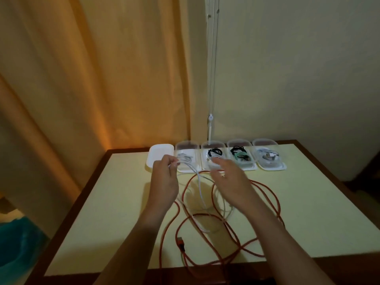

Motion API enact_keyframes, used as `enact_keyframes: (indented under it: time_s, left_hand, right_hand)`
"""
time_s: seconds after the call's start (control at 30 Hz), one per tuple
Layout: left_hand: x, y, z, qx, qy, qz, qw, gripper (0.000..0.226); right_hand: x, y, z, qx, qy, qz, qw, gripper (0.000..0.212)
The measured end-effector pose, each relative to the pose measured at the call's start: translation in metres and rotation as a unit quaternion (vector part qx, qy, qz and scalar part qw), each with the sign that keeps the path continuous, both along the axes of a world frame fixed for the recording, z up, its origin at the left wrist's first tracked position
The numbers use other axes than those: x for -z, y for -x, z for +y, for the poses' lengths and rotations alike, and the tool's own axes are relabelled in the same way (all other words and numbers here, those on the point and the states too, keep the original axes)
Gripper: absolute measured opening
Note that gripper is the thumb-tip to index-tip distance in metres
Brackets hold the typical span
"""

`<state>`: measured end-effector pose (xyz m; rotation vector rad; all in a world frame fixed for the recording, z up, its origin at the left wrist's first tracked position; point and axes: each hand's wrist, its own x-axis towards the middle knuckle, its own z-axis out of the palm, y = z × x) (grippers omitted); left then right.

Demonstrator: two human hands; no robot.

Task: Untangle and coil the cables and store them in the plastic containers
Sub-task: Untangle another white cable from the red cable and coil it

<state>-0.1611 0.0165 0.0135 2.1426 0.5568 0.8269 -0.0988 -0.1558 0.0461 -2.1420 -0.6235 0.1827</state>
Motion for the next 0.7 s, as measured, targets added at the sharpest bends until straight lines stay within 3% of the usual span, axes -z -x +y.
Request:
enact_keyframes:
  time_s: [0.17, 0.23, 0.27, 0.33, 0.37, 0.43, 0.5, 0.53, 0.6, 0.7]
  left_hand:
    - [0.016, 0.005, -0.024, -0.051, -0.017, 0.043, 0.998, 0.014]
    - [0.02, 0.009, -0.023, -0.043, -0.04, 0.03, 0.998, 0.013]
    - [0.024, 0.009, -0.021, -0.011, -0.021, 0.021, 1.0, 0.012]
    - [0.024, 0.006, -0.022, 0.084, 0.14, 0.022, 0.986, 0.014]
    - [0.022, 0.005, -0.023, 0.129, 0.254, 0.031, 0.958, 0.018]
    - [0.02, 0.003, -0.021, 0.224, 0.479, 0.06, 0.846, 0.024]
    - [0.023, 0.002, -0.016, 0.341, 0.605, 0.079, 0.716, 0.031]
    - [0.027, 0.001, -0.014, 0.393, 0.623, 0.07, 0.672, 0.033]
    - [0.036, -0.006, -0.013, 0.447, 0.615, 0.016, 0.65, 0.034]
    - [0.044, -0.028, -0.017, 0.362, 0.619, -0.132, 0.684, 0.033]
  right_hand:
    - [0.033, 0.018, 0.028, -0.07, -0.03, 0.04, 0.996, 0.016]
    - [0.048, 0.012, 0.031, -0.045, -0.083, 0.045, 0.994, 0.023]
    - [0.055, 0.009, 0.031, -0.025, -0.103, 0.03, 0.994, 0.026]
    - [0.063, 0.003, 0.031, 0.007, -0.149, -0.007, 0.989, 0.026]
    - [0.067, -0.001, 0.031, 0.014, -0.173, -0.015, 0.985, 0.025]
    - [0.073, -0.011, 0.031, 0.017, -0.192, -0.019, 0.981, 0.023]
    - [0.08, -0.021, 0.029, -0.003, -0.172, -0.022, 0.985, 0.022]
    - [0.084, -0.026, 0.029, -0.019, -0.153, -0.017, 0.988, 0.022]
    - [0.09, -0.03, 0.03, -0.061, -0.115, 0.001, 0.992, 0.023]
    - [0.099, -0.028, 0.037, -0.112, -0.05, 0.006, 0.992, 0.027]
